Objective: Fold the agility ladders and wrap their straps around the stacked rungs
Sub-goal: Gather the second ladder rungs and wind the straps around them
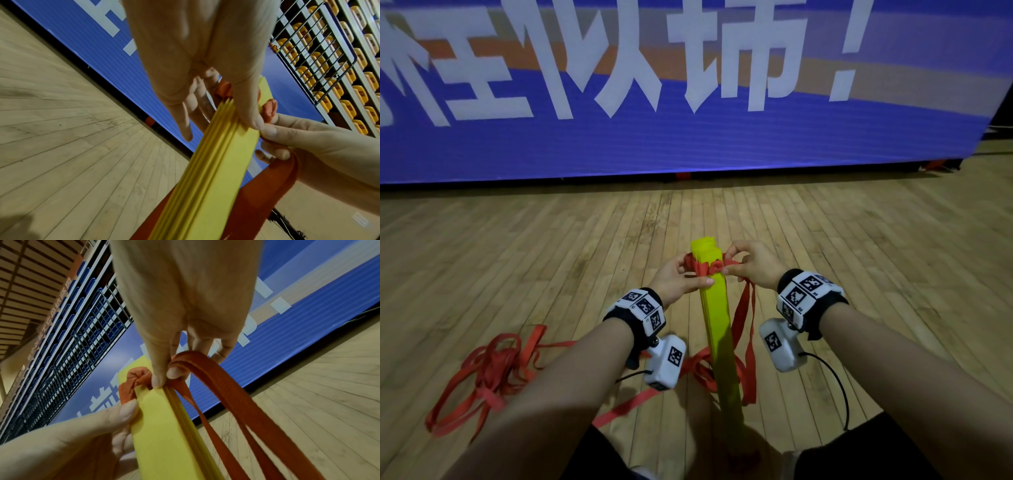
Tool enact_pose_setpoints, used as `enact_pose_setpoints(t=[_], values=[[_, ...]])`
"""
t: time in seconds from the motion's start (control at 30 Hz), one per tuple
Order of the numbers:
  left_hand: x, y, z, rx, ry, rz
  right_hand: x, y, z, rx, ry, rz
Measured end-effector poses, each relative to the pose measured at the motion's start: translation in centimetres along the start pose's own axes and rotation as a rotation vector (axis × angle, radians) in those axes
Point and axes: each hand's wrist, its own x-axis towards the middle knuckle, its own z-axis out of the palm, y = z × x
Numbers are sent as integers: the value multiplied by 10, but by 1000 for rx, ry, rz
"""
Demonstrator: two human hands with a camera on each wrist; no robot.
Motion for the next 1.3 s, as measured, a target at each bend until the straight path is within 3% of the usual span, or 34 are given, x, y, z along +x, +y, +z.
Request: enact_pose_setpoints(t=[0.13, 0.5, 0.67, 0.9, 1.3], values=[[0, 1, 8, -113, -88, -8, 1, 1, -6, 110, -55, 14], [4, -1, 3, -105, -125, -32, -3, 1, -22, 226, -170, 67], [5, -1, 5, -125, -78, -24, 0, -1, -23, 189, -139, 73], [13, -4, 9, -40, 104, -28, 0, -1, -20, -102, -7, 46], [15, -3, 23, 141, 270, -20, -6, -2, -2, -184, 108, 73]])
